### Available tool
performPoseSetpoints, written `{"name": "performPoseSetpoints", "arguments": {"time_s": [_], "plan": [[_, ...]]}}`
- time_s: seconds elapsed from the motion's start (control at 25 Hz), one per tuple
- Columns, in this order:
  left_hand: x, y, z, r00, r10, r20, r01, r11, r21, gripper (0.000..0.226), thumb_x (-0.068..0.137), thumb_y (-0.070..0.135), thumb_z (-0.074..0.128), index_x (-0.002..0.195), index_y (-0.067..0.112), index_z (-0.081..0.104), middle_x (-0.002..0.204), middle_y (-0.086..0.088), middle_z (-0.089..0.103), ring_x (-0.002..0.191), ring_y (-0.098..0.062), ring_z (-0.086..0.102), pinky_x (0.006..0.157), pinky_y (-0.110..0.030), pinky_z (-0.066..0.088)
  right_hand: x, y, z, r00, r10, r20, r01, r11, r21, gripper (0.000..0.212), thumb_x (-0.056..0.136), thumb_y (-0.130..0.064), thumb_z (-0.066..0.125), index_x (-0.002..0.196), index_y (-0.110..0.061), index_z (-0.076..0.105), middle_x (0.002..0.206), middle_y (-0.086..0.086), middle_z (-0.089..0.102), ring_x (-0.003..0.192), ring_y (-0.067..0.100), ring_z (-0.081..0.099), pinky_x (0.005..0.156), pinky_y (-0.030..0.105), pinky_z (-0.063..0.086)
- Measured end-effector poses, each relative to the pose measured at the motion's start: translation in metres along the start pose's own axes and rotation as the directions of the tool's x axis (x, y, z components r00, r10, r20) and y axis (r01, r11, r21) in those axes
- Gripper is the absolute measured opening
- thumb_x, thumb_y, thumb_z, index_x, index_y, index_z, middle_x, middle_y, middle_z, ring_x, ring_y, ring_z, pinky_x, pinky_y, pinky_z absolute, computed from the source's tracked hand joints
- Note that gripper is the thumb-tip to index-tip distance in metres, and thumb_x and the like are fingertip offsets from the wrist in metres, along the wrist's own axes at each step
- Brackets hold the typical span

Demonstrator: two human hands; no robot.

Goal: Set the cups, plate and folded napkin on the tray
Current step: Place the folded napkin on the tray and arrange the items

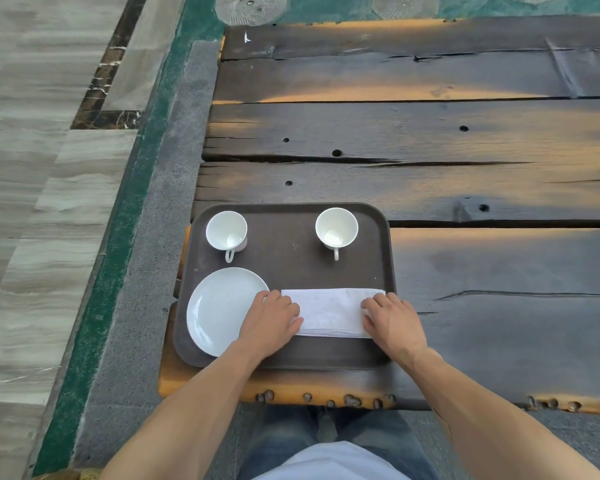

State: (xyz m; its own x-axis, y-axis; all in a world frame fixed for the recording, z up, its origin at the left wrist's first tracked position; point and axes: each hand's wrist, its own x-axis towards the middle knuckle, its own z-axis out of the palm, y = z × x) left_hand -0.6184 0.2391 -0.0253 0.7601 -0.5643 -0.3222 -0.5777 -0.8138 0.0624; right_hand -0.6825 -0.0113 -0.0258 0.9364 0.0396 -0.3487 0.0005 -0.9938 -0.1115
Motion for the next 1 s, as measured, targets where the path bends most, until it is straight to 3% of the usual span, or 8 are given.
{"name": "performPoseSetpoints", "arguments": {"time_s": [0.12, 0.24, 0.48, 0.6, 0.72, 1.0], "plan": [[0.014, -0.009, -0.001, 1.000, -0.008, 0.020, 0.007, 1.000, 0.016, 0.032, 0.097, 0.042, 0.045, 0.124, 0.030, 0.056, 0.122, 0.005, 0.052, 0.113, -0.020, 0.047, 0.104, -0.034, 0.029, 0.007, 0.003, -0.005, 0.998, -0.042, 0.045, 0.045, 0.997, -0.067, 0.032, 0.095, -0.030, 0.046, 0.126, -0.024, 0.052, 0.132, -0.003, 0.050, 0.116, 0.023, 0.046, 0.089, 0.036, 0.038], [0.023, -0.011, -0.001, 0.998, -0.001, 0.057, -0.001, 0.999, 0.040, 0.037, 0.092, 0.043, 0.055, 0.127, 0.031, 0.053, 0.122, 0.004, 0.050, 0.112, -0.021, 0.047, 0.104, -0.035, 0.028, 0.010, 0.002, -0.004, 0.996, -0.040, 0.077, 0.045, 0.996, -0.071, 0.038, 0.094, -0.033, 0.050, 0.130, -0.024, 0.048, 0.138, -0.003, 0.046, 0.119, 0.023, 0.044, 0.088, 0.037, 0.039], [0.036, -0.015, -0.008, 0.998, -0.016, 0.058, 0.017, 1.000, -0.014, 0.031, 0.094, 0.043, 0.054, 0.124, 0.035, 0.056, 0.120, 0.006, 0.054, 0.115, -0.019, 0.045, 0.106, -0.036, 0.022, 0.029, 0.002, -0.014, 0.994, -0.021, 0.106, 0.021, 1.000, 0.004, 0.039, 0.092, -0.032, 0.057, 0.129, -0.024, 0.049, 0.127, 0.000, 0.051, 0.115, 0.024, 0.049, 0.089, 0.037, 0.043], [0.041, -0.020, -0.010, 0.994, -0.105, 0.021, 0.105, 0.994, -0.011, 0.025, 0.098, 0.037, 0.048, 0.120, 0.035, 0.059, 0.119, 0.008, 0.056, 0.114, -0.020, 0.044, 0.104, -0.035, 0.025, 0.036, 0.008, -0.021, 0.998, 0.046, 0.030, -0.043, 0.995, -0.086, 0.033, 0.094, -0.018, 0.049, 0.126, -0.024, 0.053, 0.122, 0.000, 0.055, 0.112, 0.026, 0.049, 0.084, 0.038, 0.038], [0.044, -0.026, -0.010, 0.989, -0.140, 0.051, 0.139, 0.990, 0.021, 0.024, 0.099, 0.034, 0.047, 0.119, 0.035, 0.060, 0.120, 0.010, 0.057, 0.113, -0.019, 0.044, 0.104, -0.034, 0.025, 0.036, 0.015, -0.021, 0.996, 0.081, 0.047, -0.070, 0.976, -0.204, 0.027, 0.094, -0.015, 0.047, 0.117, -0.023, 0.059, 0.114, -0.003, 0.062, 0.109, 0.025, 0.047, 0.079, 0.038, 0.029], [0.055, -0.026, -0.014, 0.987, -0.131, 0.090, 0.131, 0.991, -0.003, 0.019, 0.095, 0.022, 0.050, 0.105, 0.032, 0.063, 0.109, 0.012, 0.064, 0.107, -0.017, 0.047, 0.103, -0.033, 0.027, 0.048, 0.019, -0.021, 0.989, 0.133, 0.062, -0.122, 0.979, -0.161, 0.023, 0.095, -0.016, 0.050, 0.110, -0.027, 0.064, 0.108, -0.006, 0.068, 0.107, 0.022, 0.047, 0.079, 0.038, 0.031]]}}
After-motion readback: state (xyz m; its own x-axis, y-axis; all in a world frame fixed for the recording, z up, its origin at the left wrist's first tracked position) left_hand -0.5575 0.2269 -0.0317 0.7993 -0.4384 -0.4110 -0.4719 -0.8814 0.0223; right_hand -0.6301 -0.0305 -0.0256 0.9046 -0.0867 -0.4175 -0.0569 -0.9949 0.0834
